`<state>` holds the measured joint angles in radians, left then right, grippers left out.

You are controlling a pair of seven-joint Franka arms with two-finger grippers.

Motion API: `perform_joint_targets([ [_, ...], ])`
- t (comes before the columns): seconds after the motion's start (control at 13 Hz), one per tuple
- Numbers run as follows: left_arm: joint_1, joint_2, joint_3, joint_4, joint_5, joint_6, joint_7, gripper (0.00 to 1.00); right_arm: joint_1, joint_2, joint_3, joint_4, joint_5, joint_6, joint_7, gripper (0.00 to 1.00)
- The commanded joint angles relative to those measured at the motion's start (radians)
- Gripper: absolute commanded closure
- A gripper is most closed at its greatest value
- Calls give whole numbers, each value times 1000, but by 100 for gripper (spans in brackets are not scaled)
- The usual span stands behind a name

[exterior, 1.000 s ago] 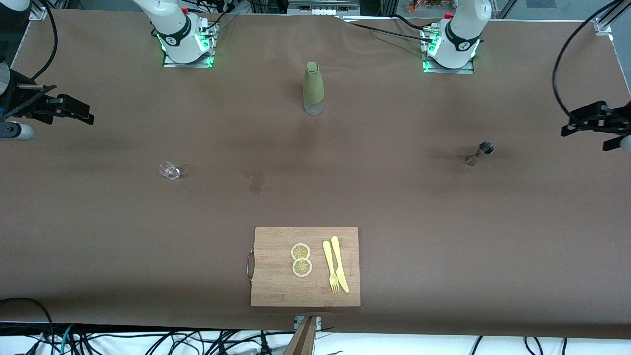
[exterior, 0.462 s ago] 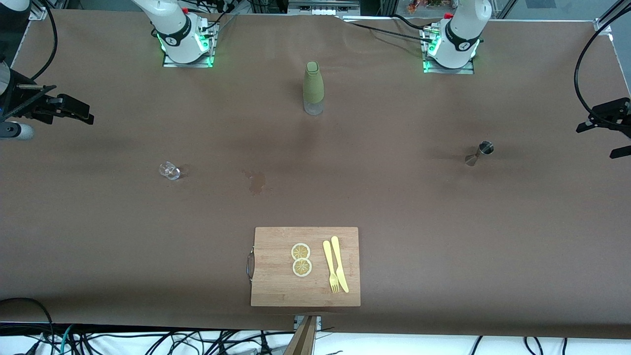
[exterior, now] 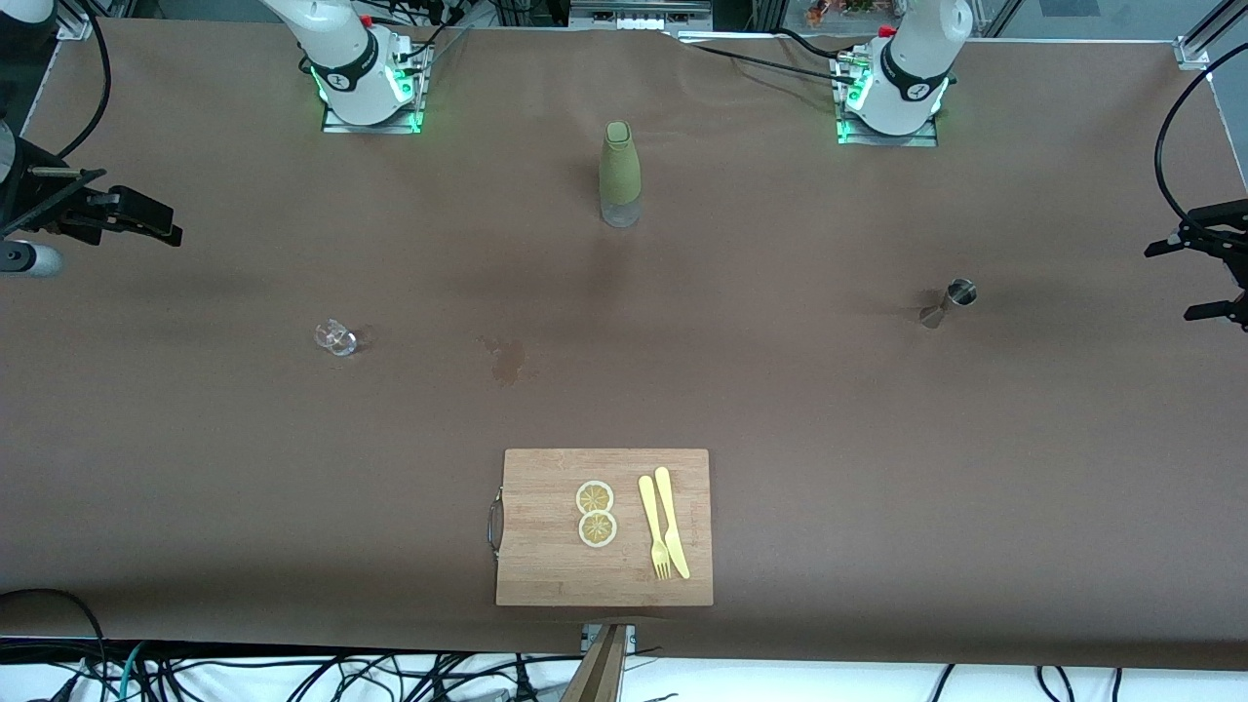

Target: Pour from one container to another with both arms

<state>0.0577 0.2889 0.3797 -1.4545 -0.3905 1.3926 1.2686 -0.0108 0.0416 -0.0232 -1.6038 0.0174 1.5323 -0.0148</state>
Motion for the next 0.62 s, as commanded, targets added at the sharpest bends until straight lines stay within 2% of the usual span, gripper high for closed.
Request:
perform_joint_targets([
  [0.0, -4, 7, 34, -53, -56, -6, 167, 0, -5, 3, -1, 16, 10, -18, -16, 0],
  [0.23, 7, 42, 93, -115, -131, -7, 337, 0, -4, 4, -1, 19, 10, -17, -16, 0],
  [0.54, 39, 82, 116, -165, -198, -9, 503, 0, -3, 3, 0, 19, 12, -17, -14, 0],
])
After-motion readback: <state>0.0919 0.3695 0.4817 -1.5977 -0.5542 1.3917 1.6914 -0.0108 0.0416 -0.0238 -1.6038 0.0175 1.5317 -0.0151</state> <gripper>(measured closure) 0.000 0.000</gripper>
